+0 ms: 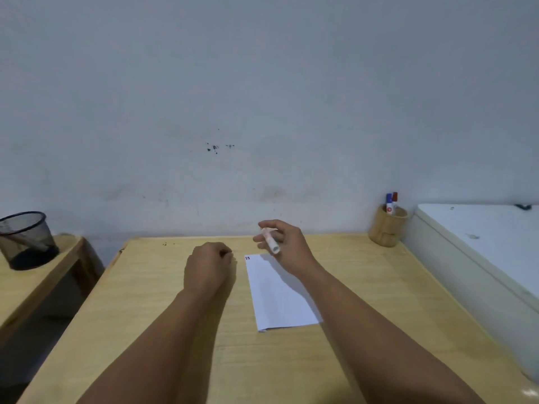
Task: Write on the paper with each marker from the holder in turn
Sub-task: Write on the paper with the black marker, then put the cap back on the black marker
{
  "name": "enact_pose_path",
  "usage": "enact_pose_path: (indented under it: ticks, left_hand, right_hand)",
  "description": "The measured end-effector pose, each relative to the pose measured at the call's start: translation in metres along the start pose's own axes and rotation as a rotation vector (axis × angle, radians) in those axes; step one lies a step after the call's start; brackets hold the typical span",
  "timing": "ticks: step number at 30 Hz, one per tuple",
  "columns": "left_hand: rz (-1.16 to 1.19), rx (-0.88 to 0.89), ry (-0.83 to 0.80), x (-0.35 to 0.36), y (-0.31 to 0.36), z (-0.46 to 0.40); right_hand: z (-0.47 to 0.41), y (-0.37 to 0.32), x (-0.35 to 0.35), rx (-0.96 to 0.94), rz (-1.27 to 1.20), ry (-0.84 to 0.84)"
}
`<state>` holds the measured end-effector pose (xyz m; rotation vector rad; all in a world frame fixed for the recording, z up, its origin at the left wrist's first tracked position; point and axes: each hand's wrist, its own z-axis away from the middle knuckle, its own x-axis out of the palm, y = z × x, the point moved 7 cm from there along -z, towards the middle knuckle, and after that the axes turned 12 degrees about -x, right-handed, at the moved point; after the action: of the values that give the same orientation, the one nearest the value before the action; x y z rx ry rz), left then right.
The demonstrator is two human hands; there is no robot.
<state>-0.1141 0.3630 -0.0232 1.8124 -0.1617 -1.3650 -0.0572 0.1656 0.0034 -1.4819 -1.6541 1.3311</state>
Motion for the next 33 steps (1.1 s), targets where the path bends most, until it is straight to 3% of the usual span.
enact_pose_path:
  ticks: [6,13,24,33]
  left_hand:
    - [0.354,-0.054,-0.05,-0.05,0.035,0.012]
    - [0.717,-0.077,-0.128,-0.096,0.091,0.044]
    - [0.61,0.009,-0.173,-0.1,0.138,0.08]
    - [0.54,0.028,-0.17,-0.073,0.156,0.106]
  right_hand:
    - [0.022,-0.04,-0.022,0.051,-0.157,0.078]
    - [0.046,-0.077,-0.027,-0.03,0.124,-0.074]
    - [0.067,-0.121,-0.066,-0.115,0.162,-0.009]
    - [0.073,-0.113,-0.091,-0.08,0.147,0.036]
